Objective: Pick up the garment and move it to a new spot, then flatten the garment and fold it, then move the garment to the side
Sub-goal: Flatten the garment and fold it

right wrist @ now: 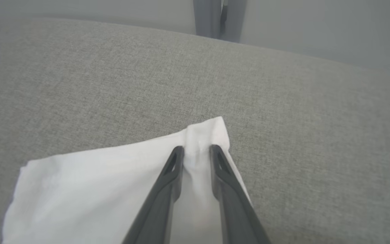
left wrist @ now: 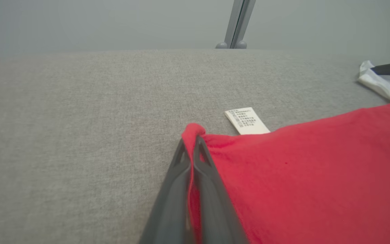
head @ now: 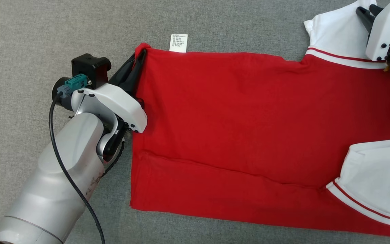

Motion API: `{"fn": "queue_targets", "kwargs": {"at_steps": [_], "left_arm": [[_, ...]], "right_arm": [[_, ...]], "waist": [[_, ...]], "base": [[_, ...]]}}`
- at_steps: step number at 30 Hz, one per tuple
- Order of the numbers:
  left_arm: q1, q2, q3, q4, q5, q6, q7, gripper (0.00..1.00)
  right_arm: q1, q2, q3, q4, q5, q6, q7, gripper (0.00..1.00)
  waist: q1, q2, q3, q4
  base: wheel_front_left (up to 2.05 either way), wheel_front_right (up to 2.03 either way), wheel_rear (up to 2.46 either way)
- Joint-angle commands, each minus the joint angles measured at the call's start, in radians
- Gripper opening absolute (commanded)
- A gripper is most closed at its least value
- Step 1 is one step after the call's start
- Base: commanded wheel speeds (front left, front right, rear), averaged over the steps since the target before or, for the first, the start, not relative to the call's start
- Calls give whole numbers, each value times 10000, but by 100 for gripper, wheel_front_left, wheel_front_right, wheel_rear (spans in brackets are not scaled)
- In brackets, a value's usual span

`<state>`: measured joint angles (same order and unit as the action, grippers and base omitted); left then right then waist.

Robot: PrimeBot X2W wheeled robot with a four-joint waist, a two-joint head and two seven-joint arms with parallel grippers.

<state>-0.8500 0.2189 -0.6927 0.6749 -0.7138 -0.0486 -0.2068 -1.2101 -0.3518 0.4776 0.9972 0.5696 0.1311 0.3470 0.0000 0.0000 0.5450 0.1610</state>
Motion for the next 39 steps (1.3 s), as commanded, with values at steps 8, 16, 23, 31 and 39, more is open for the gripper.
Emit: {"fn": "queue_targets", "kwargs": {"at_steps": [8,16,23,31,39], "left_arm": [[-352,-12,0,207,-75,-58,-51,0],[-134,145,131,403,-177,-39,-207,0],[330,337,371,357,-377,-29,-400,0],[1329,606,817,-292,-511,57,-557,0],[2349,785,1213,-1215,-399,148,-589,0]], "right_arm": [[-232,86,307,809,-48,-6,-439,18],[-161,177,472,528,409,-5,-1673,0],[772,-55,868,-426,1123,-5,-2851,0],[2317,-255,850,-1567,1966,-5,-4437,0],[3812,-261,667,-2722,2217,-5,-5467,0]], "waist": [[0,0,101,116],[0,0,-121,-180],[0,0,-619,-586],[0,0,-1409,-1001],[0,0,-2176,-1229]], "base": [[0,0,0],[0,0,0],[0,0,0],[0,0,0],[0,0,0]]}}
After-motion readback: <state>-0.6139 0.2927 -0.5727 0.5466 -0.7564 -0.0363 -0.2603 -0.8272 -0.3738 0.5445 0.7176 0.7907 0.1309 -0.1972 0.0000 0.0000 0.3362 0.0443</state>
